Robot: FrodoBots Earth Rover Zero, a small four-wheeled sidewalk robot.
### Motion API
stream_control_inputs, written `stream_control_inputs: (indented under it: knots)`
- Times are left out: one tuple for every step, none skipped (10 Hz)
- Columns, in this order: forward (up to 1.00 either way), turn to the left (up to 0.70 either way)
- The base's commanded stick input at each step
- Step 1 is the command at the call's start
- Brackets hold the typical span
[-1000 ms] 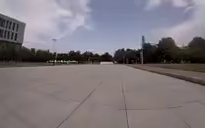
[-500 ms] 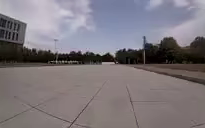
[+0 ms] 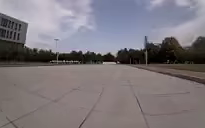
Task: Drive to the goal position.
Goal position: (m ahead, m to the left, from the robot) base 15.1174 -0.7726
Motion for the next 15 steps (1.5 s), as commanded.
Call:
stream_control_inputs:
  knots:
    - [1.00, -0.27]
    - [1.00, -0.27]
    - [1.00, -0.27]
    - [1.00, -0.27]
    - [1.00, -0.27]
    - [1.00, -0.27]
    - [1.00, -0.27]
    - [1.00, -0.27]
    - [1.00, -0.27]
    - [1.00, -0.27]
    - [1.00, -0.27]
    - [1.00, -0.27]
    - [1.00, -0.06]
    - [1.00, 0.00]
    - [1.00, 0.00]
